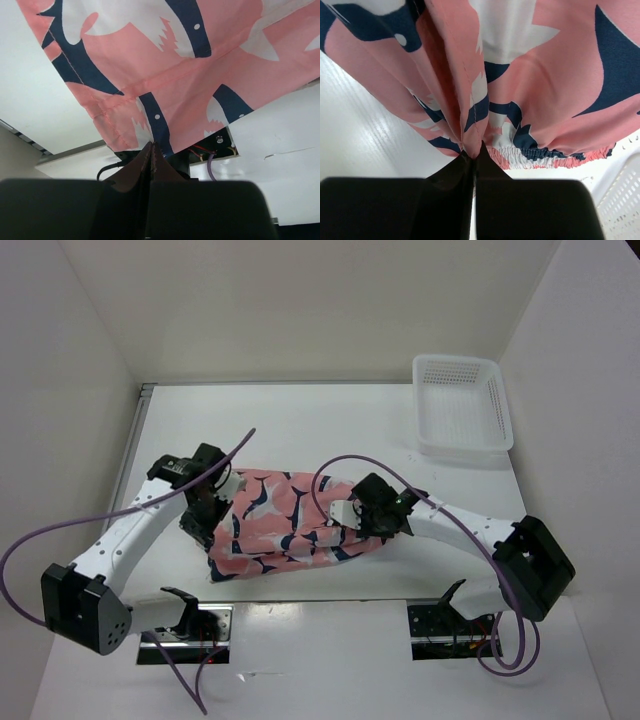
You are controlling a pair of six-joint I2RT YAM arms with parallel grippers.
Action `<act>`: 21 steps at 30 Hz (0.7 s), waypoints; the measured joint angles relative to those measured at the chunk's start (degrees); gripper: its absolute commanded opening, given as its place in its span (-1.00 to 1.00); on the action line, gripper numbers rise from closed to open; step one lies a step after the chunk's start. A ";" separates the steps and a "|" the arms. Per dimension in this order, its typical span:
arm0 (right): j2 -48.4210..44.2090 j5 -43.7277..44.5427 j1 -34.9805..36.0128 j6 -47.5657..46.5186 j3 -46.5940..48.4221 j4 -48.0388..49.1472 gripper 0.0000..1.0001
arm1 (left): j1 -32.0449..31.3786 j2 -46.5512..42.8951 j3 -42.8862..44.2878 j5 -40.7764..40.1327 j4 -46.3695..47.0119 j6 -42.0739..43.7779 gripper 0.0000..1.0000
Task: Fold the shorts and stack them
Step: Fold the shorts
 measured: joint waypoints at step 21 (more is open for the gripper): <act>-15.26 2.86 0.04 -8.98 -0.94 -0.13 0.43 | -10.36 -5.16 -9.03 -9.79 0.46 0.00 -0.05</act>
